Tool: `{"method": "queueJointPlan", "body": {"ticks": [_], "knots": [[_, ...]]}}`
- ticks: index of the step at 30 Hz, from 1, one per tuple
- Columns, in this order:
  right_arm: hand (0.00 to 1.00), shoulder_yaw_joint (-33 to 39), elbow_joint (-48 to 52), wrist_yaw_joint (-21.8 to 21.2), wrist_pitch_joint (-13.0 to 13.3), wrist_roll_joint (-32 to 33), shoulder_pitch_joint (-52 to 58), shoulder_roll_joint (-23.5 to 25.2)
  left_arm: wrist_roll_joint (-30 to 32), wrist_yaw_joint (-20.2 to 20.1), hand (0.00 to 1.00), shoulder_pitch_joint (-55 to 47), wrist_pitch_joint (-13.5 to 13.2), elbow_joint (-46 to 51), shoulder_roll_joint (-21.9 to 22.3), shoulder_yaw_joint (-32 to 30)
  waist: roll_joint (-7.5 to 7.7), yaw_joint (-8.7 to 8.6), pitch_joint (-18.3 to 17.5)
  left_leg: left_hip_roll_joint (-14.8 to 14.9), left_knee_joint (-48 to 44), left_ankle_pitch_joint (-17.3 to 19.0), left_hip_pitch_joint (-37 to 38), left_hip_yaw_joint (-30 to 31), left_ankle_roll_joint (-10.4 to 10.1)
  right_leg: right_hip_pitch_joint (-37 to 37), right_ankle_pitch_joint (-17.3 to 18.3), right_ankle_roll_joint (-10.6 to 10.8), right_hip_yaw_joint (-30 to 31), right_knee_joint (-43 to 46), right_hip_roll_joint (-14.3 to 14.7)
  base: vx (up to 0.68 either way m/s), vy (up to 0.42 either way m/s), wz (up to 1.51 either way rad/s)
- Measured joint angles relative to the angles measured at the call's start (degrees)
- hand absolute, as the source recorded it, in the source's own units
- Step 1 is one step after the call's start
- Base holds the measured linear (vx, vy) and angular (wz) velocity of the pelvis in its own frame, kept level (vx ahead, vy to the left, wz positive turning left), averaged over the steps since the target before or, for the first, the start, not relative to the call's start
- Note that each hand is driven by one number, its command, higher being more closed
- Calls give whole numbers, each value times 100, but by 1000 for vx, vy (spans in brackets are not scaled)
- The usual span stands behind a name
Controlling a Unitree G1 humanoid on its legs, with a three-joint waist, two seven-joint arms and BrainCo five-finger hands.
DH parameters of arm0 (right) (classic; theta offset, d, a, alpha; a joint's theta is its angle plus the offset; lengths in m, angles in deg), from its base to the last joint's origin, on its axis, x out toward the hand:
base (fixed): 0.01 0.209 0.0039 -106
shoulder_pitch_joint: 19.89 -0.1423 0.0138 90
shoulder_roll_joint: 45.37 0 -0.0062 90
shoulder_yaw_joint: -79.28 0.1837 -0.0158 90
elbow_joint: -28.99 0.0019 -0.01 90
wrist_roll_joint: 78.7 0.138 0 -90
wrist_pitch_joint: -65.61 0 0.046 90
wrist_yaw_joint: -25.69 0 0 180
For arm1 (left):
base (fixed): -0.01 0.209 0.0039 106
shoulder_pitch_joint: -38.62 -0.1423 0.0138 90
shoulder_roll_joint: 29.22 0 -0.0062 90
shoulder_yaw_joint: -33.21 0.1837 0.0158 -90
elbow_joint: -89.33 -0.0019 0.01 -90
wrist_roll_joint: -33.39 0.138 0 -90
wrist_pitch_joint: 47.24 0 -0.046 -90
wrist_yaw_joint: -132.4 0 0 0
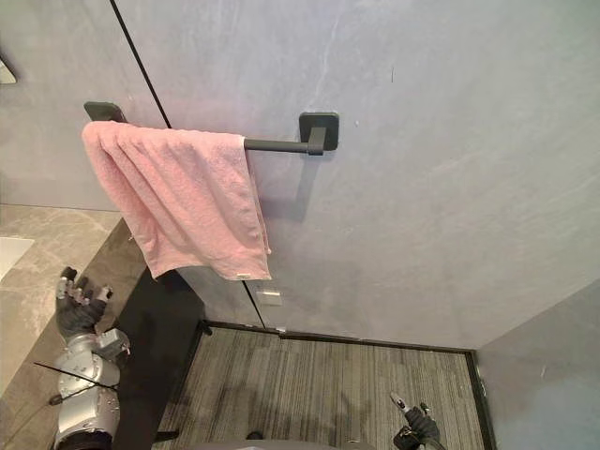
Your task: Organize washtable
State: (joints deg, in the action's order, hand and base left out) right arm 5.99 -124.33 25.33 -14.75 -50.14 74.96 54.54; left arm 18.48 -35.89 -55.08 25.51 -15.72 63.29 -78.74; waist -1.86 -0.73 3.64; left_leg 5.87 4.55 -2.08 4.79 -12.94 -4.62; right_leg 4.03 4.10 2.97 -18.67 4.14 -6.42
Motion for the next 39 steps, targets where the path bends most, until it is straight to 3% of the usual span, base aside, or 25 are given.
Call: {"method": "queueJointPlan", "body": {"ticks": [10,18,31,39], "knots": [[0,-186,7,-232,-121,-227,243,-6,-29,-40,0,584,-171,157,-1088,-2,68,-24,-94,-20,95,-35,8,-222,4,-6,-279,22,263,-381,59,-32,12,-12],[0,-213,100,-347,-131,-398,294,-1,-38,-11,0,1285,-197,-458,-1594,14,70,-91,-106,2,130,-31,8,-419,-1,-34,-386,-1,456,-560,121,-9,-5,-12],[0,-367,177,-339,-128,-451,325,6,-48,-43,0,1937,-179,-1260,-1886,517,136,-149,-88,18,131,-29,-309,-602,-4,-424,-495,-29,655,-626,154,-6,-9,-8],[0,-426,309,-327,-118,-447,285,21,-293,-34,0,2170,-203,-1494,-2041,798,171,-105,193,14,97,-31,-481,-743,-1,-681,-557,-49,799,-618,159,-15,-13,-9]]}}
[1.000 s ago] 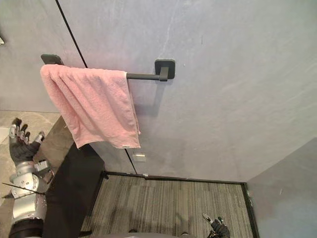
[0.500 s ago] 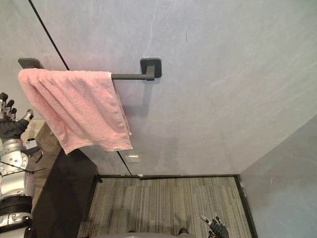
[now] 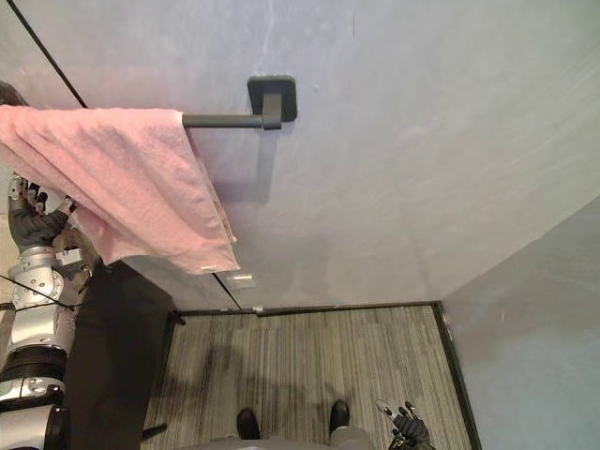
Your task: Organize washtable
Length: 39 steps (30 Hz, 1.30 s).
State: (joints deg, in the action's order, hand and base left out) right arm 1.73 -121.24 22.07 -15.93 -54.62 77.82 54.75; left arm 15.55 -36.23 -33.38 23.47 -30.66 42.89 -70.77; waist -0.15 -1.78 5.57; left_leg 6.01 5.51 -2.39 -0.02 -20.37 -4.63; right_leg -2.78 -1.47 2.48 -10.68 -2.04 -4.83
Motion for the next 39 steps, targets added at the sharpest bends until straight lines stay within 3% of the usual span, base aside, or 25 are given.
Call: {"method": "queueJointPlan", "body": {"ticks": [9,10,16,20,27,32,35,39], "knots": [[0,-136,66,21,4,-8,-98,20,35,-20,0,77,78,-237,0,226,8,110,65,-2,-3,-6,-131,-14,4,-143,-25,-7,18,1,-1,-4,-3,0],[0,-175,106,18,4,-8,-103,27,54,-24,100,77,124,-238,-1,240,17,115,69,-2,-3,-6,-130,-15,4,-143,-25,-7,19,1,0,0,0,0],[0,-459,1031,78,-7,-6,-172,-54,57,-142,100,73,273,-238,-23,233,20,144,68,-2,-4,-6,-75,-64,4,-124,-44,-8,80,2,1,-16,-12,-5],[0,-1190,2677,-12,39,-2,-474,-233,75,-320,100,117,279,-222,-32,280,30,75,63,-7,-2,-5,27,-225,4,-124,-101,1,265,1,8,-46,-12,-22],[0,-2396,4570,-223,69,329,-1400,-689,62,-369,100,139,277,-78,-31,381,53,124,48,47,-4,-9,51,-313,2,-120,-300,-56,481,-132,73,-43,-27,-12],[0,-3074,4815,-252,116,611,-2475,-807,52,-373,100,169,286,-78,2,571,72,142,36,56,-6,-60,34,-295,29,-104,-456,-87,573,-198,79,-53,-11,1],[0,-3349,4784,-226,110,694,-3058,-802,45,-374,100,339,340,-79,68,697,112,256,11,44,-7,-113,-35,-195,50,-65,-578,-68,590,-338,67,-61,-3,15],[0,-3553,4116,4,78,699,-4089,-722,-11,-367,100,348,392,-80,207,697,135,291,-3,44,-4,-187,-59,-89,68,-34,-608,-59,587,-343,59,-65,-7,13]]}}
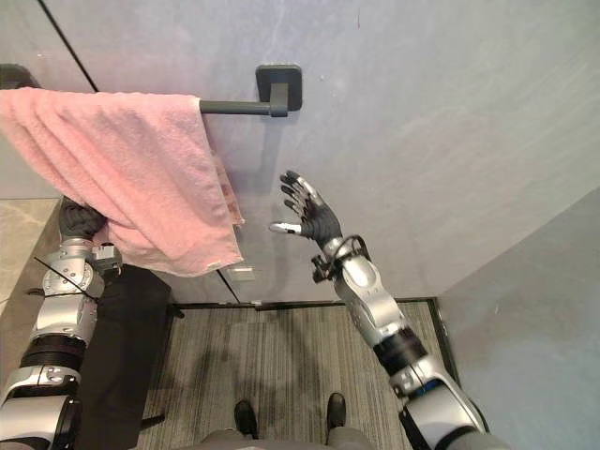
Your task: Organize washtable
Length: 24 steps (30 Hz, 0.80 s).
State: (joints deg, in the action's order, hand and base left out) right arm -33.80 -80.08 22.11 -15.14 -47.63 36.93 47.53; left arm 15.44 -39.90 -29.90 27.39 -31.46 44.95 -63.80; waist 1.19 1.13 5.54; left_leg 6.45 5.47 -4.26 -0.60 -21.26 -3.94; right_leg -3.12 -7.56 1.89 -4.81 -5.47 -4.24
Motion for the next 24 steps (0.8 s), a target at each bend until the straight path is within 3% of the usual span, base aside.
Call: {"method": "queueJointPlan", "body": {"ticks": [6,15,24], "knots": [[0,66,-1492,500,-188,89,-1558,133,-177,8,100,28,8,-1,39,-1,-5,132,1,70,41,-126,-129,151,-75,-57,-3,5,-13,3,23,-85,-21,9],[0,315,-2366,878,-225,-25,-2716,580,-423,14,100,471,1,-1,242,17,-47,152,1,243,43,-411,-574,552,-202,-309,-46,-58,-332,26,181,-63,-31,19],[0,505,-2975,1084,-225,-208,-3622,1684,-507,140,100,1031,5,-158,242,392,-56,296,8,356,42,-560,-900,718,-249,-536,-92,-154,-505,-8,304,-13,-7,8]]}}
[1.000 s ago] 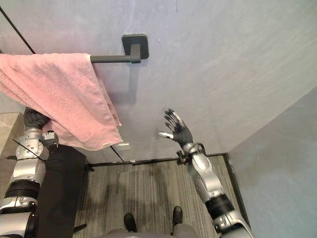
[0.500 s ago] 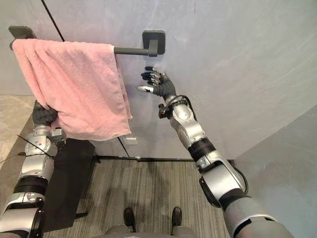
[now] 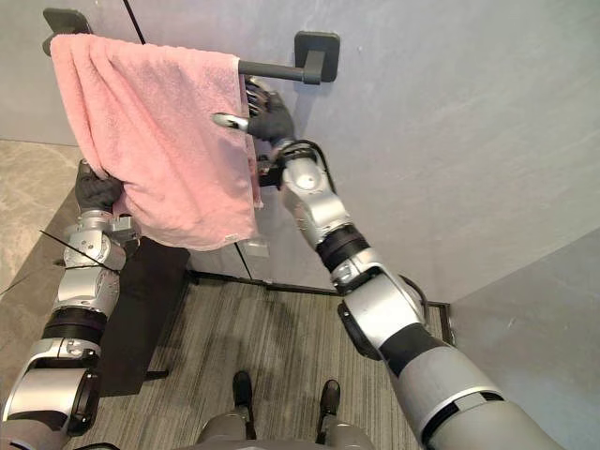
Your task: Organize washtable
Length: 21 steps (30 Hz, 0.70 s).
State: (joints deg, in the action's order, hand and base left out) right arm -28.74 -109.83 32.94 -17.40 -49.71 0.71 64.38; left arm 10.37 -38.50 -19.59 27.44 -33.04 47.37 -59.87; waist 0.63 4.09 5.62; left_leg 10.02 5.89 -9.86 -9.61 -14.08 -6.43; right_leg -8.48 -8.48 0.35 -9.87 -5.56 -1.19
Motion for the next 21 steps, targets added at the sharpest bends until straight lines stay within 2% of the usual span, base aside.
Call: {"method": "queueJointPlan", "body": {"ticks": [4,5,10,13,17,21], "knots": [[0,-87,-19,14,6,-42,-85,246,-7,28,100,225,9,-258,3,138,2,2,2,-1,-1,-9,-42,53,8,-5,2,-3,-61,-1,0,10,24,7],[100,-126,-31,11,6,-65,-90,293,-7,60,100,342,18,-382,5,151,5,0,4,-2,-1,-9,-62,65,8,-15,2,-3,-73,-1,0,4,29,4],[100,-282,-44,5,7,-214,-164,326,-54,121,100,610,50,-422,26,296,7,-4,105,-2,-1,-20,-88,139,6,-3,5,-7,-132,-2,2,1,25,7],[100,-256,-221,10,13,-267,-251,226,-113,177,100,589,76,-169,302,329,5,-2,132,-7,-1,-27,-127,209,-1,4,12,-14,-212,-3,-1,-8,25,14],[100,-6,-263,22,-17,-496,-250,-137,-108,215,100,441,102,523,389,351,-4,-2,209,-8,0,-68,-157,275,25,9,14,-17,-274,-3,2,-4,19,7],[100,213,-254,-35,-92,-673,-230,-549,-112,212,100,196,105,635,388,256,-6,-5,222,-8,0,-70,-128,237,25,31,14,-17,-259,-3,2,-1,4,-1]]}}
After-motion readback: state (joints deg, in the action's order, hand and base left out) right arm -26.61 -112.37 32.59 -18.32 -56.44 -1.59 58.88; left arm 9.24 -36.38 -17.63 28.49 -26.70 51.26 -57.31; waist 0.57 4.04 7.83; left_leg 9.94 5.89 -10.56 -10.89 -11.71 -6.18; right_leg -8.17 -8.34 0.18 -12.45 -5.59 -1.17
